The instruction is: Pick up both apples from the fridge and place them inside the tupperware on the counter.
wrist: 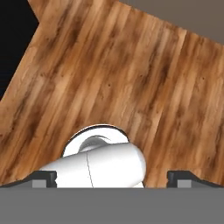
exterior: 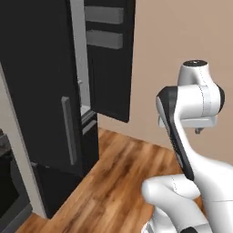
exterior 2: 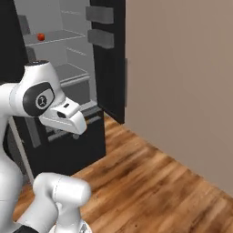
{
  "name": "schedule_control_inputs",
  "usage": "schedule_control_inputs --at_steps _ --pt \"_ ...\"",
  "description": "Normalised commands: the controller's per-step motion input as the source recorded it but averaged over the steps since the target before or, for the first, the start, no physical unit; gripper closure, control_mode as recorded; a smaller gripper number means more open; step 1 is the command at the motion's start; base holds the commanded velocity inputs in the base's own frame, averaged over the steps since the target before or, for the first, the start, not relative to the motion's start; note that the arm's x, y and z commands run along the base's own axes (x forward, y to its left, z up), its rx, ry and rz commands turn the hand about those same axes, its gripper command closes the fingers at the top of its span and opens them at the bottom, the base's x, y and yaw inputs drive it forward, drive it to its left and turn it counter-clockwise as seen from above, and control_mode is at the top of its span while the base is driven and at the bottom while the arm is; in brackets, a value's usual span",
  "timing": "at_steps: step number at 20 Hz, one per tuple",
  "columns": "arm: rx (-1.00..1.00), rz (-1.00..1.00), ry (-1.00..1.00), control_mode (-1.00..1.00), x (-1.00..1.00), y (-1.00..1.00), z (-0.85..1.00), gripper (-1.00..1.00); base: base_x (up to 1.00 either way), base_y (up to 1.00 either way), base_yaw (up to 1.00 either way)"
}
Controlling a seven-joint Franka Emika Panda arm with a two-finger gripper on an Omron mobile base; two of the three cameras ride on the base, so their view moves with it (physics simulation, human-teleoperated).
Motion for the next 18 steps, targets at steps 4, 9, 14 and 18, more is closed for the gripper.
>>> schedule_control_inputs --at_steps 4,9,14,18 --pt "0.0 0.0 0.0 1.0 0.0 0.0 0.0 -1.0 0.74 -0.73 0.77" --pt "0.0 0.0 0.0 1.0 0.0 0.0 0.0 -1.0 0.75 -0.76 0.74" --pt "0.0 0.0 0.0 1.0 0.0 0.0 0.0 -1.0 0.75 -0.64 0.71" --pt "0.0 0.0 0.0 1.0 0.0 0.0 0.0 -1.0 0.63 -0.57 0.65"
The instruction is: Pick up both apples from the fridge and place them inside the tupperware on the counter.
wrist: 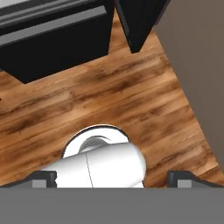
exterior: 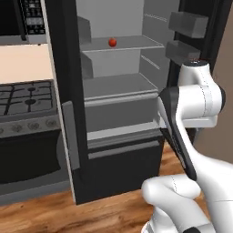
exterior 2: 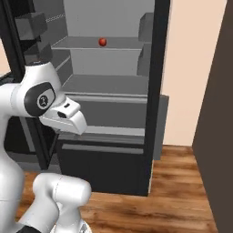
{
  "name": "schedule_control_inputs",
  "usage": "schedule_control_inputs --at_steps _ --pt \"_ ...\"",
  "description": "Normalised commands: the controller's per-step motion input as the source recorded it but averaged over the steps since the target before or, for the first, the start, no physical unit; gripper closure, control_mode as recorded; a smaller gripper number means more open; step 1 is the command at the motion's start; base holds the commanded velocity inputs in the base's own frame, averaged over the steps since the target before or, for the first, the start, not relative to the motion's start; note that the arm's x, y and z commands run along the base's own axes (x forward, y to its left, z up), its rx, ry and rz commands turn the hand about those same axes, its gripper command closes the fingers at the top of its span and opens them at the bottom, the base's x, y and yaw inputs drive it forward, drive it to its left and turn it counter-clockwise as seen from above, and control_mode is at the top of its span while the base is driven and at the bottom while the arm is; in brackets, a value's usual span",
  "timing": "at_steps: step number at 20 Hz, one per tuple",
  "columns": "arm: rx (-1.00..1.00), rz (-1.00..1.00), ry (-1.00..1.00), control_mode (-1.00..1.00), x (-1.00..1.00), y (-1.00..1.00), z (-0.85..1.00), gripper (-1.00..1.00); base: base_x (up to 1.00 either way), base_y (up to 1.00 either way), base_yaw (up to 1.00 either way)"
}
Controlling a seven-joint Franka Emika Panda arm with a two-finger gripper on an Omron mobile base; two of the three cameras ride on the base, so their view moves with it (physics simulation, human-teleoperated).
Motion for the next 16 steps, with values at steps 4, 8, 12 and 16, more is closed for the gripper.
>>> schedule_control_inputs --at_steps 4,8,12,16 --pt "0.0 0.0 0.0 1.0 0.0 0.0 0.0 -1.0 0.55 -0.42 0.4" --pt "0.0 0.0 0.0 1.0 0.0 0.0 0.0 -1.0 0.48 -0.23 0.07" --pt "0.0 0.0 0.0 1.0 0.0 0.0 0.0 -1.0 0.46 -0.25 0.01" --pt "0.0 0.0 0.0 1.0 0.0 0.0 0.0 -1.0 0.48 -0.07 -0.01"
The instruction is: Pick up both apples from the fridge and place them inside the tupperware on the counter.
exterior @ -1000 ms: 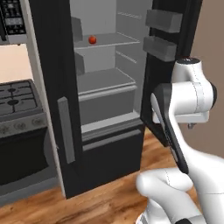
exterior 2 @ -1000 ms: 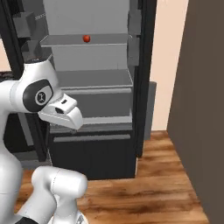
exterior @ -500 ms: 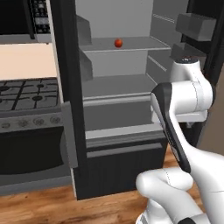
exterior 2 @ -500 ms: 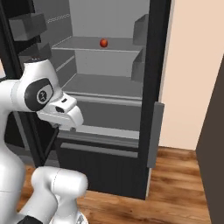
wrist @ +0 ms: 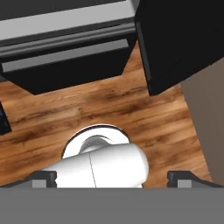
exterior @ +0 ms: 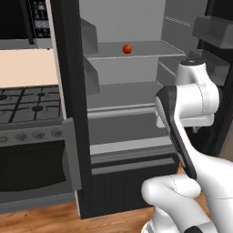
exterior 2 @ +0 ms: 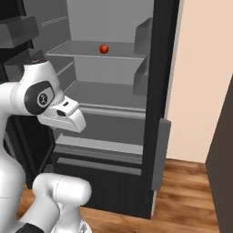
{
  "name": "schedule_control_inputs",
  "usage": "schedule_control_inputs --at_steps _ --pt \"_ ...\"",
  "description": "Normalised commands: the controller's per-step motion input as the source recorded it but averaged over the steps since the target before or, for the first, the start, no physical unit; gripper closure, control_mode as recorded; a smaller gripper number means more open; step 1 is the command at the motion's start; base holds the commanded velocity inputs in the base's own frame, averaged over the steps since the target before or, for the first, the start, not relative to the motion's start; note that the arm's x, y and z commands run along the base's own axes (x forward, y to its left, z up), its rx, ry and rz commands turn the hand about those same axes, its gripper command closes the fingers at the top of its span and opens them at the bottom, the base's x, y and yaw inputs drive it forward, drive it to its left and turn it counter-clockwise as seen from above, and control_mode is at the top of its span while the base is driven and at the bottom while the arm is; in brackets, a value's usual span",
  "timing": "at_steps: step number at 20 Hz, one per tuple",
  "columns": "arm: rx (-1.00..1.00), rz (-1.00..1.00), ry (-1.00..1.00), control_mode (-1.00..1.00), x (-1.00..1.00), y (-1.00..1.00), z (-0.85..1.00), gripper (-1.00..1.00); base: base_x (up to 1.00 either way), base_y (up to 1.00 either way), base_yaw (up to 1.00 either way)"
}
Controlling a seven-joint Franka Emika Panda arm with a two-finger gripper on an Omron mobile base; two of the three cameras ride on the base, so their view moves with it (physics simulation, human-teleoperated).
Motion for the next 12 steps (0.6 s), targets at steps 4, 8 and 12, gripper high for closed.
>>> schedule_control_inputs --at_steps 4,8,12 --pt "0.0 0.0 0.0 1.0 0.0 0.0 0.0 -1.0 0.59 -0.04 0.0" --pt "0.0 0.0 0.0 1.0 0.0 0.0 0.0 -1.0 0.65 -0.09 0.0" --pt "0.0 0.0 0.0 1.0 0.0 0.0 0.0 -1.0 0.65 -0.1 0.0"
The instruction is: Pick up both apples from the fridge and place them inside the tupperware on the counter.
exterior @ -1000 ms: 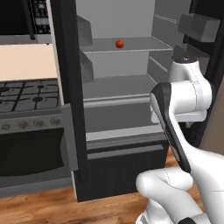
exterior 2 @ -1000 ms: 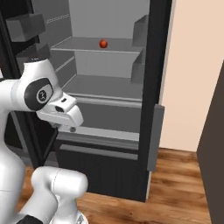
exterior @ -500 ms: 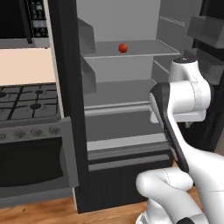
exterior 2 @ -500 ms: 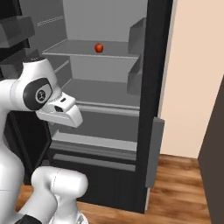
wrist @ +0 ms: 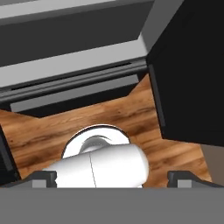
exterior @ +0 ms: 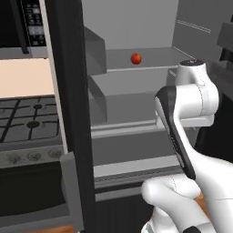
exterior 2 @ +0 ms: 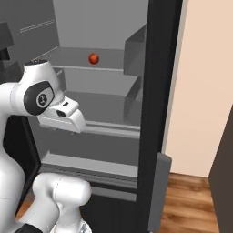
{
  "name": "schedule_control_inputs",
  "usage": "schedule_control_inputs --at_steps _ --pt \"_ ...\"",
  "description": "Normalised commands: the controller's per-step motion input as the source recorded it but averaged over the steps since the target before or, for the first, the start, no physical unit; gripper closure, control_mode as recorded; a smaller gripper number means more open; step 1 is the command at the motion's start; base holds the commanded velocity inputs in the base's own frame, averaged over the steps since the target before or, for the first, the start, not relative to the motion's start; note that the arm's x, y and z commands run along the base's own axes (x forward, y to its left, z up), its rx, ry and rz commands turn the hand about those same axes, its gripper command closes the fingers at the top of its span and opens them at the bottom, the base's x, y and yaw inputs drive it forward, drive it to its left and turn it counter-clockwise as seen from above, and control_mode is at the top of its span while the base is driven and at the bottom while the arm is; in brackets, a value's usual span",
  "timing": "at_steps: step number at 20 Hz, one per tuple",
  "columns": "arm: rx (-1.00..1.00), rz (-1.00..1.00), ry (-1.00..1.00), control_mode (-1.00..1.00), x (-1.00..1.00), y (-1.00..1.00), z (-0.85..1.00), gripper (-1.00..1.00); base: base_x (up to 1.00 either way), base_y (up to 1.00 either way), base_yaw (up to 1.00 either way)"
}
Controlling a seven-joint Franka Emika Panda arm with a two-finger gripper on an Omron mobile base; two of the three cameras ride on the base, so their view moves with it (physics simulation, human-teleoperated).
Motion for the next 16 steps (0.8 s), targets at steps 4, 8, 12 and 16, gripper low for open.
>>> schedule_control_inputs --at_steps 4,8,12,16 --pt "0.0 0.0 0.0 1.0 0.0 0.0 0.0 -1.0 0.58 -0.07 0.0" --pt "0.0 0.0 0.0 1.0 0.0 0.0 0.0 -1.0 0.53 -0.06 0.0" --pt "0.0 0.0 0.0 1.0 0.0 0.0 0.0 -1.0 0.49 -0.07 0.0" --pt "0.0 0.0 0.0 1.0 0.0 0.0 0.0 -1.0 0.44 -0.1 0.0"
